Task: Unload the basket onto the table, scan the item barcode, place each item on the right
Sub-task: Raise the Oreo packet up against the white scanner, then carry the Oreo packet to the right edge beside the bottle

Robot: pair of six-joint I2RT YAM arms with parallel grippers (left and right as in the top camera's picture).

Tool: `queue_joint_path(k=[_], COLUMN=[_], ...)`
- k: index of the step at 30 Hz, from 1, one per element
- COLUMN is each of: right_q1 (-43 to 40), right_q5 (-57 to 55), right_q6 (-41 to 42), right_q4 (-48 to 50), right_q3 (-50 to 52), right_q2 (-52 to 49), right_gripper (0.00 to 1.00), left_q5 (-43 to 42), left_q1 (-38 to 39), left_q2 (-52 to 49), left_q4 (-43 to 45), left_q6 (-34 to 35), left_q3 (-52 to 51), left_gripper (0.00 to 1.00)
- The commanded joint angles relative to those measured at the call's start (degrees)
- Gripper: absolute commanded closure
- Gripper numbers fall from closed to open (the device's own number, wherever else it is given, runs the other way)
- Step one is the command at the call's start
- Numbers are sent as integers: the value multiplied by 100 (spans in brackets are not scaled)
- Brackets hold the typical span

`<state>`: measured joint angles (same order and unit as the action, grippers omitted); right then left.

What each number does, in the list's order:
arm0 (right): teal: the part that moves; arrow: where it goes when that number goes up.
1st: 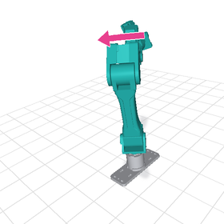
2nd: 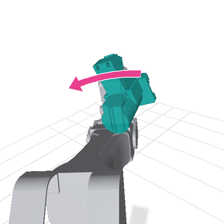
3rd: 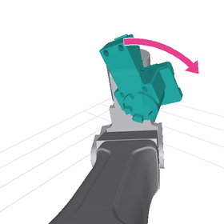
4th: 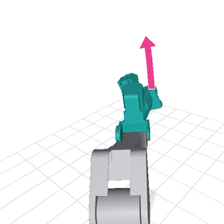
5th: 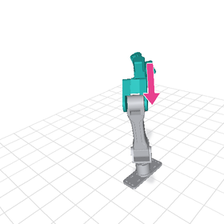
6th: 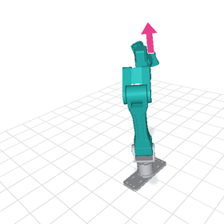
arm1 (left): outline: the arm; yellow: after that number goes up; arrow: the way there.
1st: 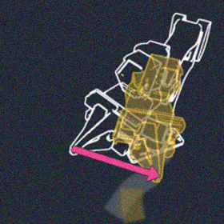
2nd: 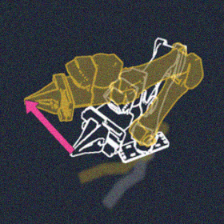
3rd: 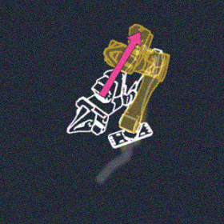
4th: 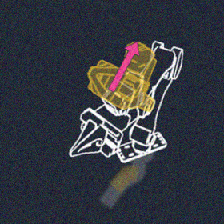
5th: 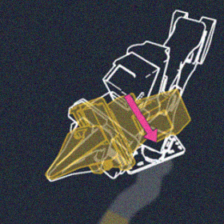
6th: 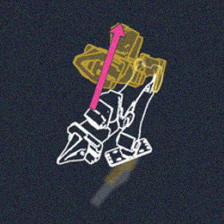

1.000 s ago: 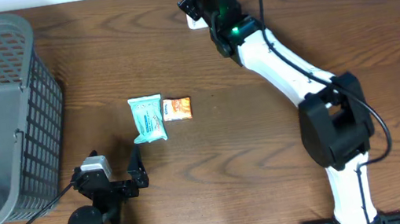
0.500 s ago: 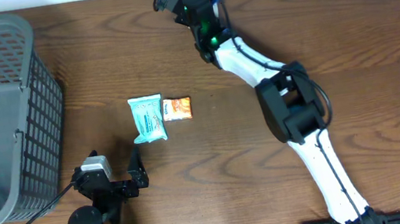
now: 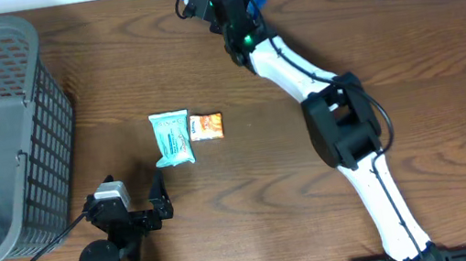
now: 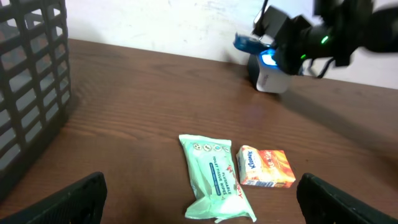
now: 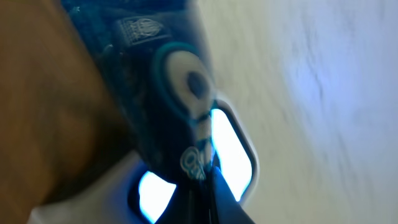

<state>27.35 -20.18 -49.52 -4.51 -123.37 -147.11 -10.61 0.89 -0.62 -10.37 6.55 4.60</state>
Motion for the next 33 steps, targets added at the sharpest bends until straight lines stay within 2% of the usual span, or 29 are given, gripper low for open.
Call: queue_joint_path(k=[1, 8, 13, 17, 21, 26, 33], right_q1=[13, -133, -570, -1377, -2461, -3748, -5097], right_q5=[-393, -1563, -2153, -2190, -2111, -1469, -422], right_q6=[662, 1930, 3613, 4913, 5995, 6738, 6793], right_q4=[-702, -3274, -5101, -6260, -6472, -6387, -5320], right_q3=[-149, -149, -149, -63, 219, 682, 1674], right_q2=[1080, 2127, 2400, 2385, 2382, 2382, 2382], right_gripper=[99, 99, 99, 99, 99, 99, 99], left_q5=[-94, -94, -94, -94, -94, -94, -94], left_q1=[-17, -17, -17, -17, -17, -17, -17], left_q2=[24, 24, 24, 24, 24, 24, 24], left_q4=[-157, -157, -157, -157, -160, -157, -157], left_q6=[-70, -70, -70, -70, -70, -70, -70], left_q3=[-79, -79, -79, -79, -79, -79, -79], left_gripper=[2, 2, 2, 2, 2, 2, 2])
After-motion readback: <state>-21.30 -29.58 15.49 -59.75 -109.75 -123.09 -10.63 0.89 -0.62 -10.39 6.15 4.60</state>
